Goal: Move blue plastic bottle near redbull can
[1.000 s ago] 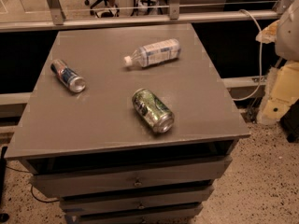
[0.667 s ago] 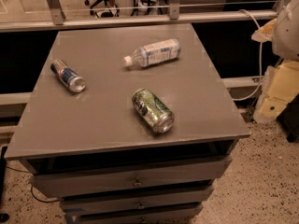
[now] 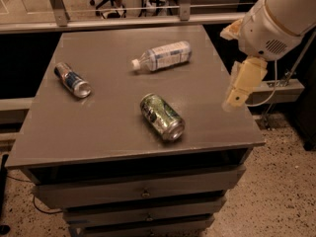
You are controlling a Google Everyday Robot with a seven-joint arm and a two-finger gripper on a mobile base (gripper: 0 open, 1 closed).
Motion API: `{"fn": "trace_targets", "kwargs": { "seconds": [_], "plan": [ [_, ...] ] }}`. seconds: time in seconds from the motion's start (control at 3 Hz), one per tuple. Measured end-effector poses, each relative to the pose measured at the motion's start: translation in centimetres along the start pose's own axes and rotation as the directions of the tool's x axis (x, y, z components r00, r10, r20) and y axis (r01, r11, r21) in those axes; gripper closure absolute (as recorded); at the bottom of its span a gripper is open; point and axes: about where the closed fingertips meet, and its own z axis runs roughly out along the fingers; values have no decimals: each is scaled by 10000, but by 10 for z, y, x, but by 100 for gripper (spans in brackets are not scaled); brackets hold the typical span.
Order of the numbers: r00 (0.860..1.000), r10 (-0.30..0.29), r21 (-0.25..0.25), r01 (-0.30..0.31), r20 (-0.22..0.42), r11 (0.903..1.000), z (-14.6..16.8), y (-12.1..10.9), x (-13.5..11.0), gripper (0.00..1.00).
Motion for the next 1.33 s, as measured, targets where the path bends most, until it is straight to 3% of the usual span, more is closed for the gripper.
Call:
{"fn": "trace_targets", "kwargs": {
  "seconds": [0.67,1.0,1.33],
  "plan": [
    [9812,-1110,471,1048,1581,9934,54,-87,-70,0],
    [9750,-1212,811,1077,1864,9909,85,-128,-95,0],
    [9813,-740,753,614,1777,9953,128,-157,-107,0]
  ]
}}
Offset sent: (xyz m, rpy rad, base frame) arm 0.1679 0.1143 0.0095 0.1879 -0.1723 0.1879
